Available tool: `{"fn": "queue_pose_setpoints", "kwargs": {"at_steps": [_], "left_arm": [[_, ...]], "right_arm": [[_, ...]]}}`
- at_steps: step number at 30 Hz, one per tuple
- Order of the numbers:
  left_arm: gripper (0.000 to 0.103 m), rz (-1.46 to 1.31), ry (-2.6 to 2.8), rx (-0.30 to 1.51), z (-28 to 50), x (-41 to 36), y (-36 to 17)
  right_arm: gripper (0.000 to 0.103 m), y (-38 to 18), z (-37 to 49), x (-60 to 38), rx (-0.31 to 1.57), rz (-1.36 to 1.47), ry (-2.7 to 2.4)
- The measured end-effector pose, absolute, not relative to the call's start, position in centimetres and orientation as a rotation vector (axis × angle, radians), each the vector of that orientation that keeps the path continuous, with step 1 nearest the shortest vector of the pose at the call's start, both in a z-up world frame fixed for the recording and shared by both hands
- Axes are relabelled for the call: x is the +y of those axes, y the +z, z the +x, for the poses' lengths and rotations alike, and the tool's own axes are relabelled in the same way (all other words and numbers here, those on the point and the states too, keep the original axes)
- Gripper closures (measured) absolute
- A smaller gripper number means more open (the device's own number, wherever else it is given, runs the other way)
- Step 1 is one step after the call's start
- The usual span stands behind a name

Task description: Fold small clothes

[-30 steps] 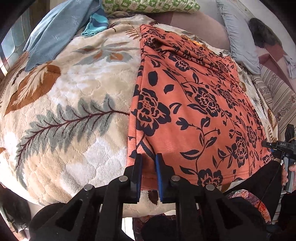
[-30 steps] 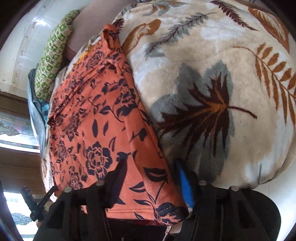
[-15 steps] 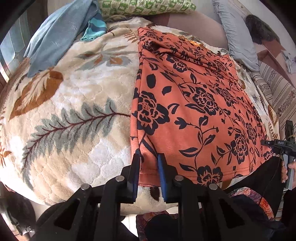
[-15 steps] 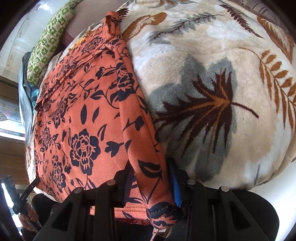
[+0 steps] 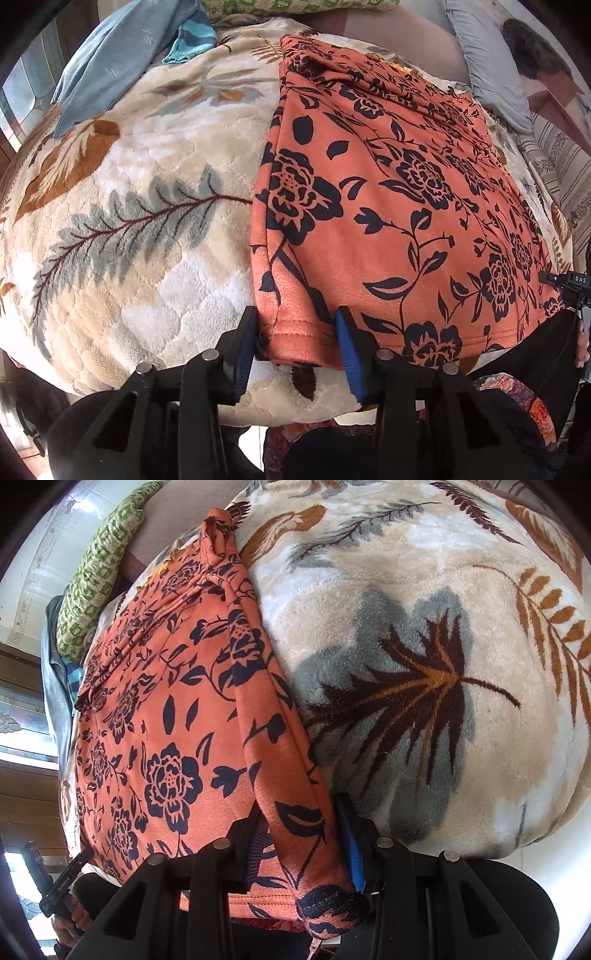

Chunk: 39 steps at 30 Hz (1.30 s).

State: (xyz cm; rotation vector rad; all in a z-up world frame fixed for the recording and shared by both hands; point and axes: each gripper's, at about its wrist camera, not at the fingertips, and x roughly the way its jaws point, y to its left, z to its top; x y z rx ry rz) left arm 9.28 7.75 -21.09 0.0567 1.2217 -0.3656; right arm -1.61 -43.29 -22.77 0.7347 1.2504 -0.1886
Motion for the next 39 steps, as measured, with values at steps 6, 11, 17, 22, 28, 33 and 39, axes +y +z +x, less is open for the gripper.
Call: {"fn": "queue_pose_setpoints", "kwargs": {"at_steps": [6,11,17,22,28,33,39], "left_arm": [[0.085,-0.024,-0.386,1.208,9.4,8.2,-20.7],[0.049,-0.016,-0.376,1.236,9.8,8.1,-21.0],[0.088,0.004,-0.427,1.181,9.3,7.1,-20.8],[0.091,-0.070,-0.462,1.162,9.6,7.8,-20.3],[0.091,-0.184,-0.559,1.089,10.7,8.8,-16.9],[0.091,-0.244,-0.598,1.023,12.8,9.1,-13.6],[0.091,-0.234,-0.604,0.982,17.2,8.0,-10.9]], "right_arm": [[0.061,-22.9,-1.2,-43.4,1.272,0.743,-0.186],[0.061,-22.9,-0.9,-42.8,1.276,0.721,-0.196],[0.061,-22.7,-0.8,-42.5,1.277,0.703,-0.208],[0.064,-21.6,-0.9,-42.3,1.243,0.680,-0.192],[0.069,-18.9,-0.1,-42.9,1.136,0.836,-0.017],[0.070,-16.1,2.2,-43.7,0.987,1.008,0.162],[0.070,-13.6,6.7,-45.7,0.819,1.112,0.257]]}}
